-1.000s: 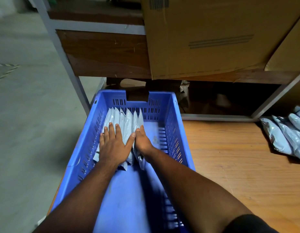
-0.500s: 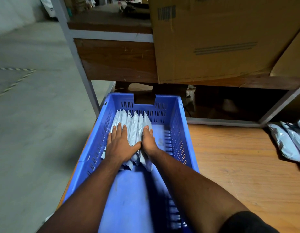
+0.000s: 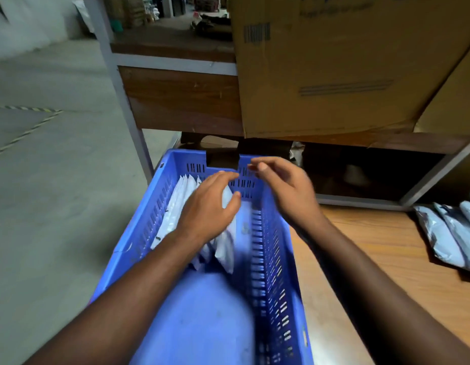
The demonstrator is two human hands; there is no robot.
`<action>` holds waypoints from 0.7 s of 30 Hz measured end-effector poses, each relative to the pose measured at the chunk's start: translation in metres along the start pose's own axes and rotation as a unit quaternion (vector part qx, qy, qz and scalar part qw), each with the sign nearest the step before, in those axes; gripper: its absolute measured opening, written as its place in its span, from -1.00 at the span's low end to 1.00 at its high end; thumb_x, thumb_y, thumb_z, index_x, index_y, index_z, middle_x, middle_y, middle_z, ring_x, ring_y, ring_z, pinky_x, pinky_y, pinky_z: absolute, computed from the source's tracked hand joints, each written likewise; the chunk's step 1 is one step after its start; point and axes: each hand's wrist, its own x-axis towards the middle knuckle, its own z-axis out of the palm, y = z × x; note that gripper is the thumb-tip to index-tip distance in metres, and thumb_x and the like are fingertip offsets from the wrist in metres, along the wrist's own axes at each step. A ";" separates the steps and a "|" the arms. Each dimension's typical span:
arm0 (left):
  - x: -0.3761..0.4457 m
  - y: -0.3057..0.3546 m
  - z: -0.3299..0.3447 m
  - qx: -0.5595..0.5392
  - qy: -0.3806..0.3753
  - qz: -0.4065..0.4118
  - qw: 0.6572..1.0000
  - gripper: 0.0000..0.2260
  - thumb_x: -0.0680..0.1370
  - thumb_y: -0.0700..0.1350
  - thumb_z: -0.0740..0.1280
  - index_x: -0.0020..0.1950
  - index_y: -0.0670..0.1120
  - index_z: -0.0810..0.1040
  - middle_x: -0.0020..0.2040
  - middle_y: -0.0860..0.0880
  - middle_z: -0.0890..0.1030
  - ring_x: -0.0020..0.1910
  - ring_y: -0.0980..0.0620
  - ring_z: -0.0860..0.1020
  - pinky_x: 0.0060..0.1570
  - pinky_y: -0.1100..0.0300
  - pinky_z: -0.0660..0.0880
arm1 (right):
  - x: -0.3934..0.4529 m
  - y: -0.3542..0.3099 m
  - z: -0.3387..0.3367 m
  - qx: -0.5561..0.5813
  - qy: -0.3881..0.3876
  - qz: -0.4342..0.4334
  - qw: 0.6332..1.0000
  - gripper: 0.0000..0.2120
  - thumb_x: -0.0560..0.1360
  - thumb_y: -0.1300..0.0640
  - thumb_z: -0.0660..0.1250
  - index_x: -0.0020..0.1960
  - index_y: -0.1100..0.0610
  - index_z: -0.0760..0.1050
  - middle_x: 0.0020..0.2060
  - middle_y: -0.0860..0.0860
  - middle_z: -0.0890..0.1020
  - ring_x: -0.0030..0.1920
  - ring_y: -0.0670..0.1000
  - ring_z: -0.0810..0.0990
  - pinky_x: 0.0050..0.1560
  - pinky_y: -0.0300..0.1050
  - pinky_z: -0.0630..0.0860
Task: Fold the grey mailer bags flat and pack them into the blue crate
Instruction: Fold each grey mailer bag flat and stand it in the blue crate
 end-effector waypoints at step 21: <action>-0.037 0.336 0.360 -0.023 -0.336 0.272 0.901 -0.59 0.62 -0.01 0.31 0.47 0.03 0.45 0.42 0.05 0.51 0.39 0.03 0.41 0.37 0.13 0.32 | -0.298 0.124 -0.442 -0.363 0.370 0.269 0.812 -0.71 0.56 0.02 0.43 0.27 -0.05 0.61 0.20 -0.11 0.66 0.28 0.02 0.58 0.23 -0.03 0.47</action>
